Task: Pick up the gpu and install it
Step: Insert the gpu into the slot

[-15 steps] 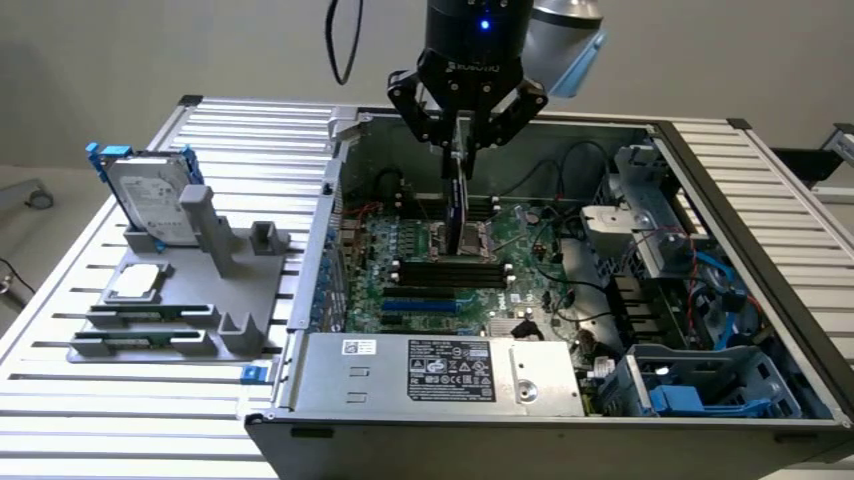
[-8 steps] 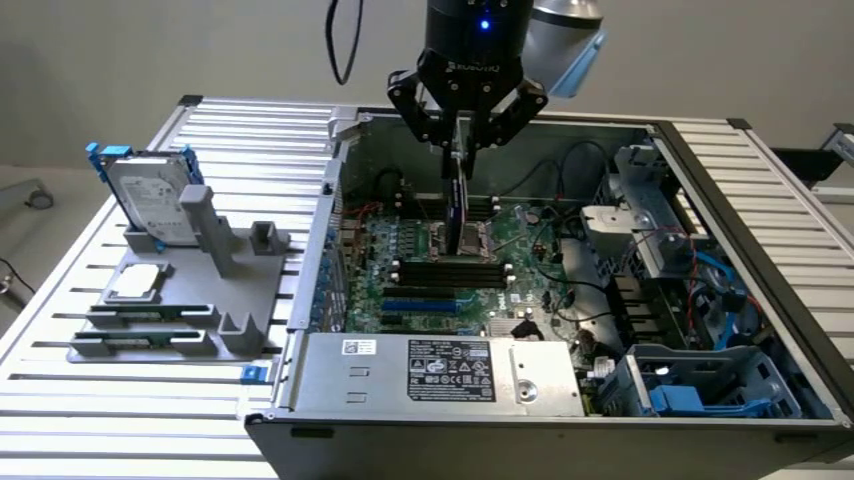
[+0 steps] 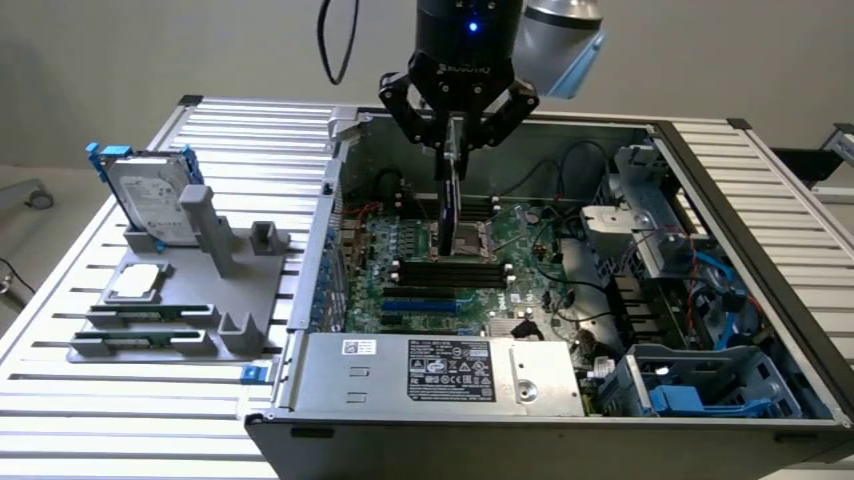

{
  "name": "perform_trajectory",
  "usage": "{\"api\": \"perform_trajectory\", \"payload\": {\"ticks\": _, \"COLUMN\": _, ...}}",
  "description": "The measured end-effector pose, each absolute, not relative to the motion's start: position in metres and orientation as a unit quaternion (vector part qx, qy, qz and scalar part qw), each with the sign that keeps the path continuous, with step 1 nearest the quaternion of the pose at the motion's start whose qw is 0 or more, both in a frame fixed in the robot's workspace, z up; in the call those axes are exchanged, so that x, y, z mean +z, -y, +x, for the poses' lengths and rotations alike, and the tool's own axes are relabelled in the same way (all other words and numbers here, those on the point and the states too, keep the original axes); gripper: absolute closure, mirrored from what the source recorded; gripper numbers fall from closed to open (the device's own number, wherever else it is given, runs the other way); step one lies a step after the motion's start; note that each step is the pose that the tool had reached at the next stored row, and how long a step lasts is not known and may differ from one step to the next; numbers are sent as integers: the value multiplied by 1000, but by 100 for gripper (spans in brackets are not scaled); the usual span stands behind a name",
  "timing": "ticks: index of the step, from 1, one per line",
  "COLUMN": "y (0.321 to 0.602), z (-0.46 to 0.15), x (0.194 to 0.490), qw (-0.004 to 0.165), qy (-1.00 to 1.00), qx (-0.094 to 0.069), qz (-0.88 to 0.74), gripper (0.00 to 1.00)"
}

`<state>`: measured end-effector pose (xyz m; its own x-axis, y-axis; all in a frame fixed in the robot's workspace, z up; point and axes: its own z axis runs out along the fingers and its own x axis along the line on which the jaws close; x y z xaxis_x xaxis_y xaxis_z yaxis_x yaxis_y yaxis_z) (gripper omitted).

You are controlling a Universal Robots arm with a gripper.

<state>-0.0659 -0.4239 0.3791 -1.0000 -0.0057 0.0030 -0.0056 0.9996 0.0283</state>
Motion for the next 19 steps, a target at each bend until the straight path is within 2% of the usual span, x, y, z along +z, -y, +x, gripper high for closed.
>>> {"api": "perform_trajectory", "payload": {"ticks": 19, "y": 424, "z": -67, "x": 359, "qw": 4, "qy": 986, "qx": -14, "qz": 169, "gripper": 74}}
